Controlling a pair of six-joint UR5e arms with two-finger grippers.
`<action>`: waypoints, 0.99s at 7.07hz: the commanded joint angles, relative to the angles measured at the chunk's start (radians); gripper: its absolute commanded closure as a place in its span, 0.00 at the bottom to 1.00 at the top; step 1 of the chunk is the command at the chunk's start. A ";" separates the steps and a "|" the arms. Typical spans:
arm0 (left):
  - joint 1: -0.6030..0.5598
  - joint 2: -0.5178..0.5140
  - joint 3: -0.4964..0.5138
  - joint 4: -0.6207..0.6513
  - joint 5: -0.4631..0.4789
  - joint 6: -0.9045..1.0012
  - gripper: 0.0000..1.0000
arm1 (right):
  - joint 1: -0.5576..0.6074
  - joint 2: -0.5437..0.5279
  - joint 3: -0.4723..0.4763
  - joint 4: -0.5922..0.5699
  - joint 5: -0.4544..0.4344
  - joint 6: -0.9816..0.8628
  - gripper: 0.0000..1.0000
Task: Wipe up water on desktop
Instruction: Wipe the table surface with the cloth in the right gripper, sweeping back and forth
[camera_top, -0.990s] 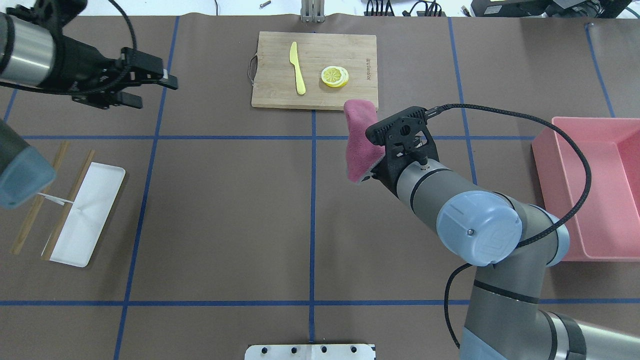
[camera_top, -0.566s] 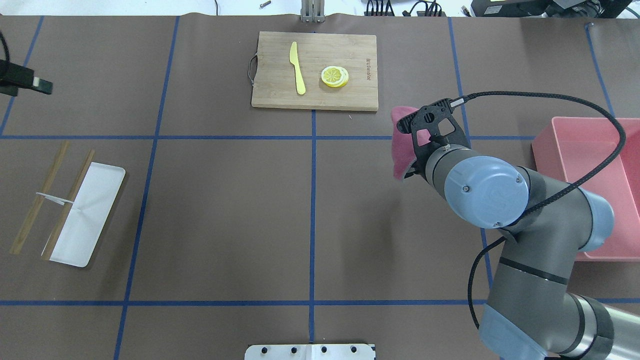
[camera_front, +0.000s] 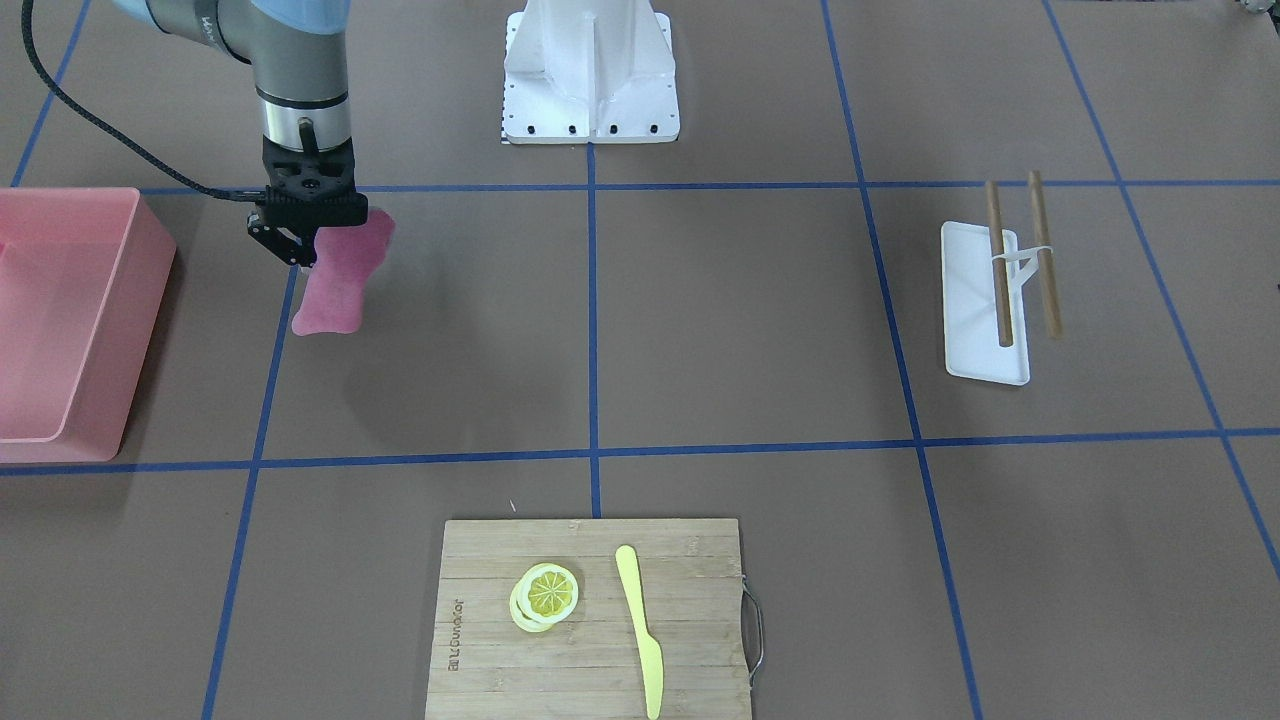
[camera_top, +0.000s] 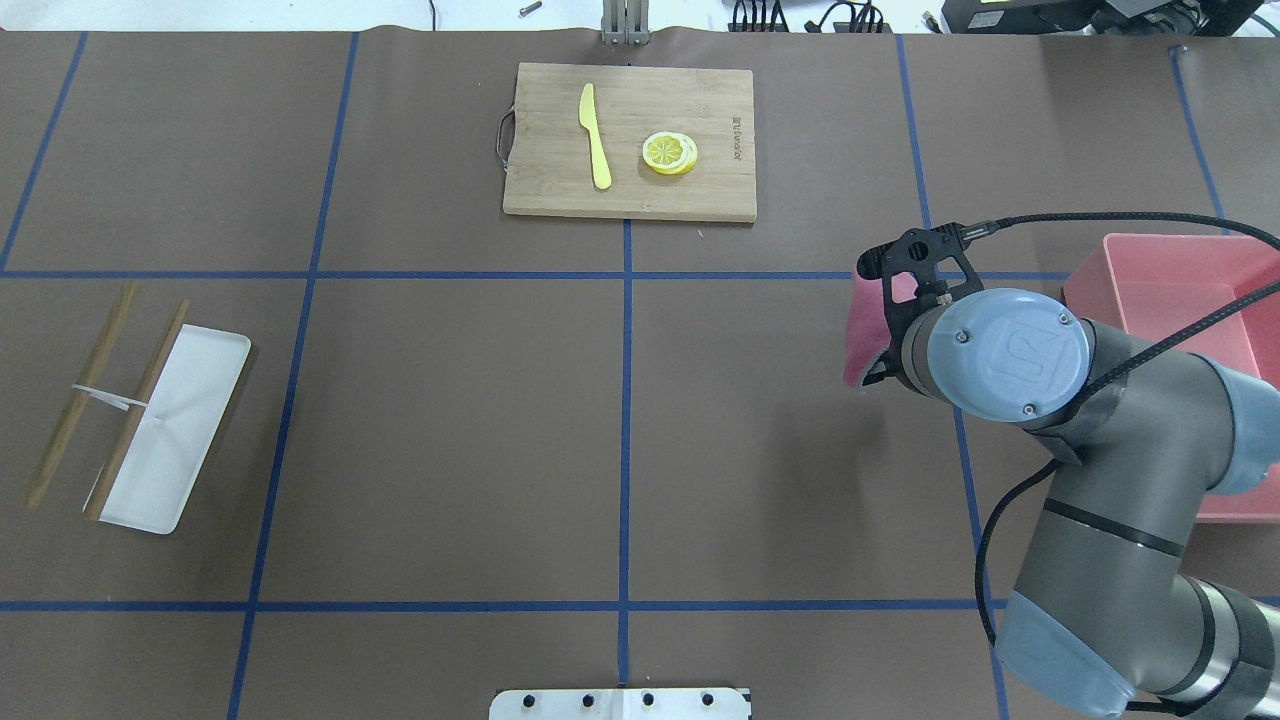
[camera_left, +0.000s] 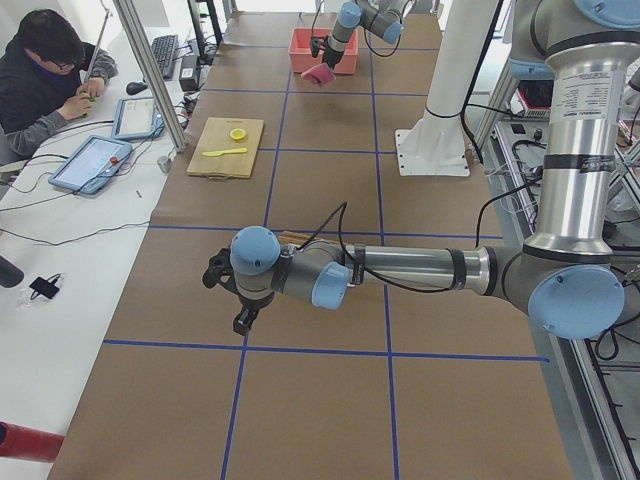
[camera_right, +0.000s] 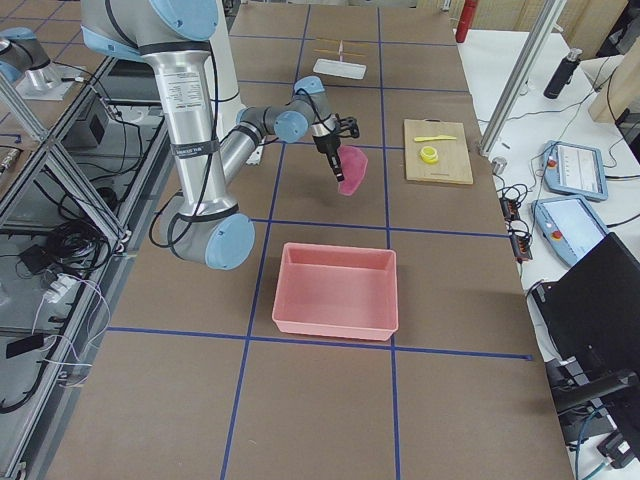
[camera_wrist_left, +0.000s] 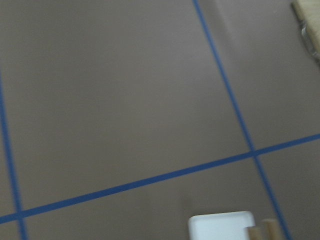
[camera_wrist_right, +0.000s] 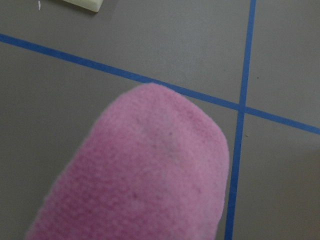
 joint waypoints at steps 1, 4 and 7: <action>-0.020 0.048 0.017 -0.004 -0.001 0.050 0.02 | -0.017 0.001 -0.101 0.151 0.044 0.107 1.00; -0.035 0.049 0.018 -0.008 -0.001 0.044 0.02 | -0.103 0.365 -0.387 0.138 0.013 0.399 1.00; -0.043 0.049 0.018 -0.010 -0.001 0.044 0.02 | -0.099 0.355 -0.377 0.138 0.024 0.417 1.00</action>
